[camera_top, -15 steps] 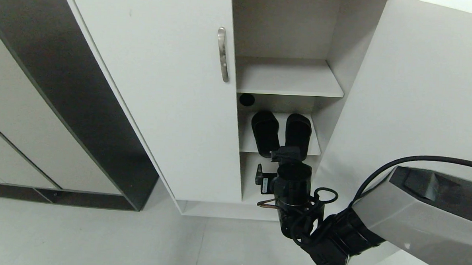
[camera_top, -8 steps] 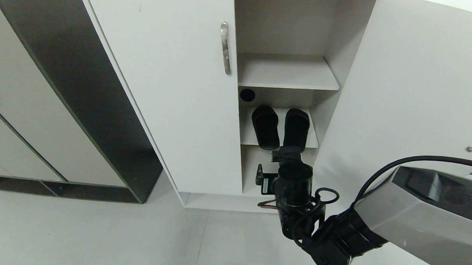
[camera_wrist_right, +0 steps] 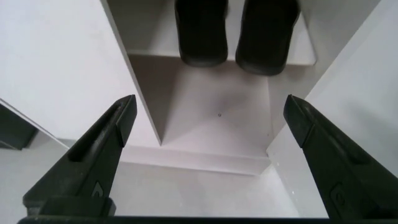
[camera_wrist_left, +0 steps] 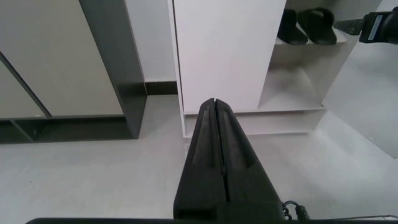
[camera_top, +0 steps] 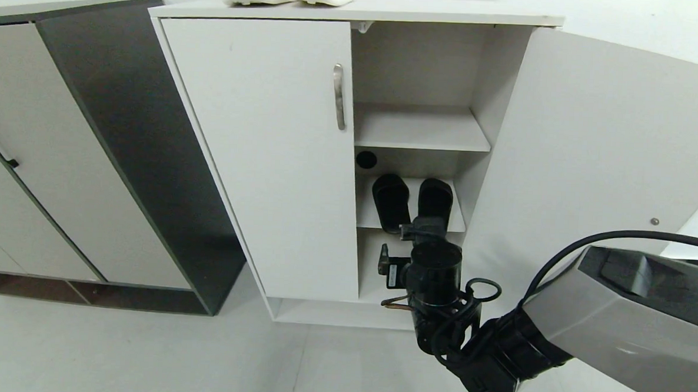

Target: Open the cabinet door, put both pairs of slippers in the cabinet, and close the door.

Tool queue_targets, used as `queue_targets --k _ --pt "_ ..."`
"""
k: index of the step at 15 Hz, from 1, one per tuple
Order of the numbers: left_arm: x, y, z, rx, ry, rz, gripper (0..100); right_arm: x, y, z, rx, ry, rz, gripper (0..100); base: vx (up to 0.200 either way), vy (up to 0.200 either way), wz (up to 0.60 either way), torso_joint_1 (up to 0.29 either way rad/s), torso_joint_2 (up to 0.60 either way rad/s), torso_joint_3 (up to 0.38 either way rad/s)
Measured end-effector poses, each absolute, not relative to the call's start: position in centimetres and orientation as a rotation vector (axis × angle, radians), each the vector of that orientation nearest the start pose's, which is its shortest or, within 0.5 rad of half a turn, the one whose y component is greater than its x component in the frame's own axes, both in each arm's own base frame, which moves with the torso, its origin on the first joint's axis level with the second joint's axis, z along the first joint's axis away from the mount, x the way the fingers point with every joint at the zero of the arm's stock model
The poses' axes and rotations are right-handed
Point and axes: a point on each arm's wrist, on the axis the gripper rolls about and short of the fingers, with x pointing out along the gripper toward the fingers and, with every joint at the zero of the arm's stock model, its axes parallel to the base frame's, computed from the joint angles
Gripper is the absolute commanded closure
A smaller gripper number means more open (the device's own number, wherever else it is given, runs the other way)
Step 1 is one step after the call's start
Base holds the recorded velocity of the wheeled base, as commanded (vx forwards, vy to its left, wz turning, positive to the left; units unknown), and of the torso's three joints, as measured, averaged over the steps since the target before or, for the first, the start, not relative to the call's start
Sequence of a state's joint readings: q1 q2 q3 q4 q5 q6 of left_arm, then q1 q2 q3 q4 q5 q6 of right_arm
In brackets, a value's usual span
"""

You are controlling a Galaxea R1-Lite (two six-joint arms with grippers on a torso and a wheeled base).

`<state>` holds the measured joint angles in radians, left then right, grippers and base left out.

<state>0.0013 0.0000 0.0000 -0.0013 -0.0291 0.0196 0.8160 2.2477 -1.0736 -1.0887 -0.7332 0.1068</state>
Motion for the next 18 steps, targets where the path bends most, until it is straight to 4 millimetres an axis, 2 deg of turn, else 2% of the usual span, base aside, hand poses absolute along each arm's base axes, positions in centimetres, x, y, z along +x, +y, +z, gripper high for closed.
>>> queue_targets --k 5,12,18 --pt "-2.28 -0.07 7.56 0.02 -0.002 -0.026 100 29.74 29.75 9.2 0.041 0.07 0.085 0 0.0 0.0 0.0 0.0 0.0 0.18" --pt "-2.28 -0.06 7.56 0.019 -0.002 -0.024 100 29.63 29.58 8.87 0.029 0.081 0.084 0 0.0 0.0 0.0 0.0 0.0 0.007" --pt "-2.28 -0.06 7.56 0.019 -0.002 -0.025 100 29.51 29.46 8.72 0.027 0.083 0.084 0 0.0 0.2 0.0 0.006 0.0 0.002"
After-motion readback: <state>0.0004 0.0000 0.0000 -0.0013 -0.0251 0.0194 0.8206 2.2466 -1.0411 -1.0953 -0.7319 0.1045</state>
